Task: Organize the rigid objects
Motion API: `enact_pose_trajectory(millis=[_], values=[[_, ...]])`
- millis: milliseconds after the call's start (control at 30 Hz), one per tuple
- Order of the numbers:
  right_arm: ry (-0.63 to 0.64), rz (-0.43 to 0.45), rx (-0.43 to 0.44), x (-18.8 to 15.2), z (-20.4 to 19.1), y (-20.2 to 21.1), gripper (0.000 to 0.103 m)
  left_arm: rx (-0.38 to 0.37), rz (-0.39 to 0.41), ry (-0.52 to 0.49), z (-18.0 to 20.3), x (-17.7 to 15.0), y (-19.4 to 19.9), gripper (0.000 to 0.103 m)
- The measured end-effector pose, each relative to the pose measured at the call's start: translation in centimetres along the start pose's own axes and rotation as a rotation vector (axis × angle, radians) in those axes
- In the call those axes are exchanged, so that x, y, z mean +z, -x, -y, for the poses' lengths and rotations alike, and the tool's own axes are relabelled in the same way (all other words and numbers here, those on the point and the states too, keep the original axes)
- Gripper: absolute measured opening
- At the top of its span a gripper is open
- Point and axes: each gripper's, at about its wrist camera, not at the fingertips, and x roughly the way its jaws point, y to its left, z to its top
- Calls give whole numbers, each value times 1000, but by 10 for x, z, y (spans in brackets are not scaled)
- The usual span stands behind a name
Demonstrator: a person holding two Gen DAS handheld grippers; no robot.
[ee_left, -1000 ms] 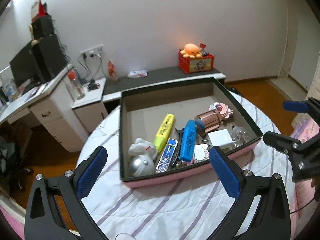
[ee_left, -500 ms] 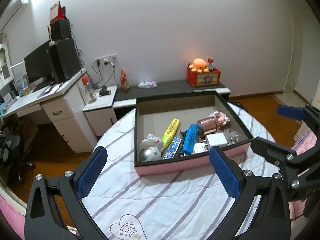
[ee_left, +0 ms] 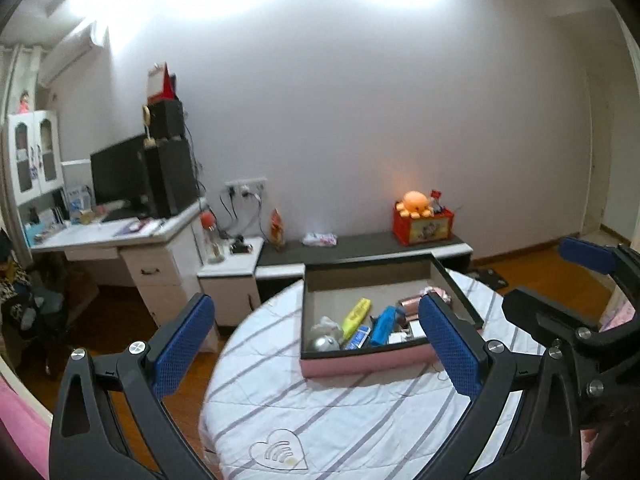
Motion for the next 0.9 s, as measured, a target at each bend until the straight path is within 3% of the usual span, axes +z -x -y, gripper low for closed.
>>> enact_pose_trajectory(millis=[133, 467, 733, 900], values=[[3, 53, -21, 3, -9, 26, 103, -13, 38, 25, -4, 4, 23, 103], [28, 201, -80, 8, -34, 79, 103, 45, 158, 26, -10, 11, 84, 103], [41, 286, -117, 11, -48, 110, 103, 62, 215, 98, -16, 7, 114, 103], [56, 317, -157, 10, -54, 123, 103, 81, 240, 88, -13, 5, 124, 103]])
